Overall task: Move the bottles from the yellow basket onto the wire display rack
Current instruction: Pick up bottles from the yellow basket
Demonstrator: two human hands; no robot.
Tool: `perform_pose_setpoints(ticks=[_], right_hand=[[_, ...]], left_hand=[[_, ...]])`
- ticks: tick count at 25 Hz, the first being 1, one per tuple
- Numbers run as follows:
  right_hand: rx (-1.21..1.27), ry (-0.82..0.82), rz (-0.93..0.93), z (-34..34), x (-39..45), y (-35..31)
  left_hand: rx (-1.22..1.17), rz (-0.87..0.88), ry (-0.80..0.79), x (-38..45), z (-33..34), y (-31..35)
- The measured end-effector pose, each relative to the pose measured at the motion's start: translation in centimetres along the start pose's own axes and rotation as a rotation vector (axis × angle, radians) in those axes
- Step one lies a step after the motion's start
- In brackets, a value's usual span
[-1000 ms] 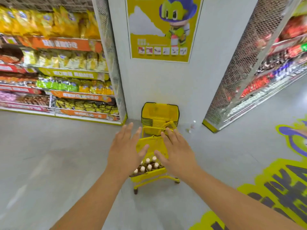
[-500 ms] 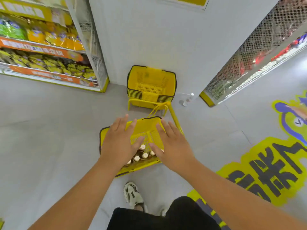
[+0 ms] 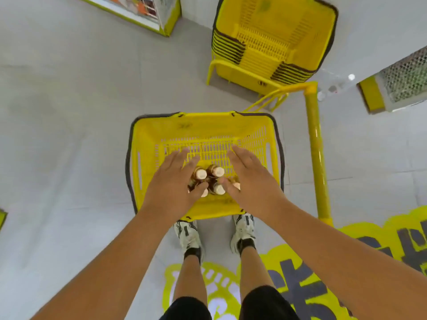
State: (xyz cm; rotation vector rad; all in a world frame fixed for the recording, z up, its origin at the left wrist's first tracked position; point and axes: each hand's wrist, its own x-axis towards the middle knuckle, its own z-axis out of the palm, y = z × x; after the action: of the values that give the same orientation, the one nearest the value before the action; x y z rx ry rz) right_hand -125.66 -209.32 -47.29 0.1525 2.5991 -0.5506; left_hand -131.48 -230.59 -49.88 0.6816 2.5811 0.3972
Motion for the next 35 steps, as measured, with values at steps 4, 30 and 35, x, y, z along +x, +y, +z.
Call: perform_pose_setpoints(ticks=[4, 30, 35], right_hand=[[0.014, -0.076, -0.056, 5.3, 4.3, 3.4], [0.731, -0.026, 0.248, 15.5, 12.9, 7.7], [0.748, 0.046, 0.269, 12.4, 11.4, 7.4]], left_hand=[[-0.040, -0.090, -0.122, 2.6, 6.4, -1.9], [-0.420, -0.358, -0.179, 12.5, 13.3, -4.9], [-0.495, -0.338, -0.091, 11.3, 11.1, -3.6]])
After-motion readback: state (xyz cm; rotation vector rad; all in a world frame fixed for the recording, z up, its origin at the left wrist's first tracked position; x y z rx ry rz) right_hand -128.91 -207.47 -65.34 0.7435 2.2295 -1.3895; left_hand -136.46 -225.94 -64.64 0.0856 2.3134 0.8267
